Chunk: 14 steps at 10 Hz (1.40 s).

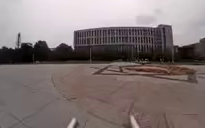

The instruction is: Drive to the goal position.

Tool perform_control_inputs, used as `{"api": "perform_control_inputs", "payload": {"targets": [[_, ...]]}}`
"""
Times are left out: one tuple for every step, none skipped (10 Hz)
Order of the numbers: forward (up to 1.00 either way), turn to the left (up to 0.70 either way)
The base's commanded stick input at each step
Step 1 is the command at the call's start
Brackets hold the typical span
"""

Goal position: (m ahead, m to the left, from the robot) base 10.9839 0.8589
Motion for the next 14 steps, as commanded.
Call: {"api": "perform_control_inputs", "payload": {"targets": [[1.00, 0.09], [1.00, 0.26], [1.00, 0.19], [1.00, 0.00], [1.00, 0.00], [1.00, 0.00], [1.00, 0.00], [1.00, 0.06], [1.00, 0.40], [1.00, 0.39], [1.00, 0.09], [1.00, 0.00], [1.00, 0.29], [1.00, 0.08]]}}
